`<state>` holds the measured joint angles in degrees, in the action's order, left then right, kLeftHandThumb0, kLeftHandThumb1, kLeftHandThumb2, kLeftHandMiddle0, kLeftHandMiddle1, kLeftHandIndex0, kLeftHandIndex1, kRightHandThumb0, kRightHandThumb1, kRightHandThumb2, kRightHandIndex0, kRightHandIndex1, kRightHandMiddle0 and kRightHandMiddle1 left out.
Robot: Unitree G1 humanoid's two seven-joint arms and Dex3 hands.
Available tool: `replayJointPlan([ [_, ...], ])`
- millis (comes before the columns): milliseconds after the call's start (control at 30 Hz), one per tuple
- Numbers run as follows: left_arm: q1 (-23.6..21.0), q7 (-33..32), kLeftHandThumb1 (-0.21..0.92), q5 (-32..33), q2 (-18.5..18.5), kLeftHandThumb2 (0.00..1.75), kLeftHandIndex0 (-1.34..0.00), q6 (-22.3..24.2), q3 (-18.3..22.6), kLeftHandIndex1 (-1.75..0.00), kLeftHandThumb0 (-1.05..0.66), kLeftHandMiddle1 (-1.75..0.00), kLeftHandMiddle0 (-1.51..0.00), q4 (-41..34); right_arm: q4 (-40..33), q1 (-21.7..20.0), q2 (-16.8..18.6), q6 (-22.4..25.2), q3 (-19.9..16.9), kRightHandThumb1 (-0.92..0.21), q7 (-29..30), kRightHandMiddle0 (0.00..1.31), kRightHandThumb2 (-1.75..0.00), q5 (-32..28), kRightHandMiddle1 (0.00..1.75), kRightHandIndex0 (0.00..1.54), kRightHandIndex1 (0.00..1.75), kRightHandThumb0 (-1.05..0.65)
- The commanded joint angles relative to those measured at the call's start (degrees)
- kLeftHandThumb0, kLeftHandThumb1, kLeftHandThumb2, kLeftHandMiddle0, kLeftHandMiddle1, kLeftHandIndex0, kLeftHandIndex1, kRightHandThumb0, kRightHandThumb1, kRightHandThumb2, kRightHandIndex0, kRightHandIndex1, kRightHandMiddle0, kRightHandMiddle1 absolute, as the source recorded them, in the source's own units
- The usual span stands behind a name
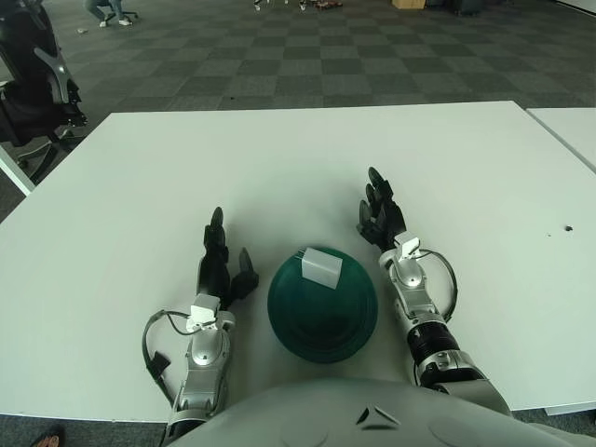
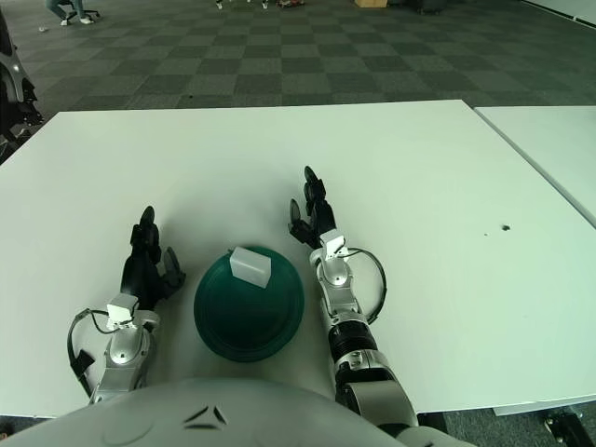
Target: Put the charger into the plate.
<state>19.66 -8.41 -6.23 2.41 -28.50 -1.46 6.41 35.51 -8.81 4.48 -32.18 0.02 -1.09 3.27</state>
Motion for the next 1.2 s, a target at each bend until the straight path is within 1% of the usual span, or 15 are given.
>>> replayJointPlan([
  [0,4.12,-7.11,0.92,-8.57,0.49,1.05,0.00,-8.32,-1.45,-0.47,-0.88,-0.04,-0.15,10.59,3.04,24.40,-4.61,-5.29,-1.67,-0.92,-1.91,0.00,-0.80,-0.92,0.19,0.00,0.00,-0.78],
  [100,4.24,-8.43,0.92,-9.41,0.60,1.03,0.00,-10.19,-1.63,-0.51,-0.88,-0.04,-0.17,11.52,-0.57,26.42,-4.67,-5.40,-1.64,-0.92,-2.64,0.00,-0.78,-1.32,0.19,0.00,0.00,-0.79],
  [167,4.19,-7.77,0.92,-8.29,0.80,1.02,0.00,-10.86,-1.94,-0.53,-0.88,-0.04,-0.18,12.13,-5.40,28.86,-4.28,-4.67,-1.34,-0.92,-3.21,0.00,-0.75,-1.85,0.21,0.00,0.00,-0.79],
  [267,3.15,-6.13,0.92,-5.59,1.11,1.00,0.00,-12.86,-2.08,-0.52,-0.88,-0.04,-0.19,13.94,-15.96,34.43,-3.24,-2.52,0.24,-0.92,-3.42,0.00,-0.72,-2.00,0.23,0.01,0.00,-0.80],
  [367,2.58,-5.92,0.92,-4.82,1.31,0.99,0.00,-14.53,-2.13,-0.50,-0.90,-0.04,-0.19,15.18,-21.49,37.93,-3.10,-1.40,1.02,-0.92,-3.65,0.00,-0.69,-1.90,0.24,0.01,0.01,-0.81],
  [567,2.28,-5.90,0.92,-4.66,1.64,0.98,0.00,-16.93,-2.20,-0.48,-0.92,-0.03,-0.19,15.96,-25.78,40.27,-3.23,0.64,1.24,-0.92,-4.61,0.00,-0.65,-3.17,0.26,0.02,0.01,-0.83],
  [733,2.75,-5.28,0.92,-4.60,1.67,0.99,0.00,-16.68,-2.56,-0.46,-0.93,-0.02,-0.19,14.94,-28.41,39.77,-2.63,4.28,0.81,-0.92,-4.43,0.00,-0.63,-4.53,0.28,0.04,0.01,-0.84],
  [900,3.87,-3.48,0.92,-3.18,1.41,0.99,0.00,-15.06,-3.11,-0.47,-0.93,-0.02,-0.19,12.54,-32.54,41.96,-1.00,7.77,0.77,-0.92,-2.62,0.00,-0.62,-4.60,0.27,0.05,0.01,-0.86],
  [1033,4.49,-2.40,0.92,-2.27,1.16,0.99,0.00,-13.99,-3.31,-0.49,-0.93,-0.02,-0.19,11.20,-35.08,43.56,-0.43,10.38,1.58,-0.92,-1.99,0.00,-0.62,-4.12,0.23,0.04,0.01,-0.87],
  [1167,5.25,-0.52,0.92,-0.55,0.94,0.99,0.00,-12.00,-3.67,-0.51,-0.93,-0.02,-0.20,9.39,-36.77,44.77,-0.27,11.17,2.48,-0.92,-1.82,0.00,-0.62,-3.95,0.21,0.04,0.00,-0.87],
])
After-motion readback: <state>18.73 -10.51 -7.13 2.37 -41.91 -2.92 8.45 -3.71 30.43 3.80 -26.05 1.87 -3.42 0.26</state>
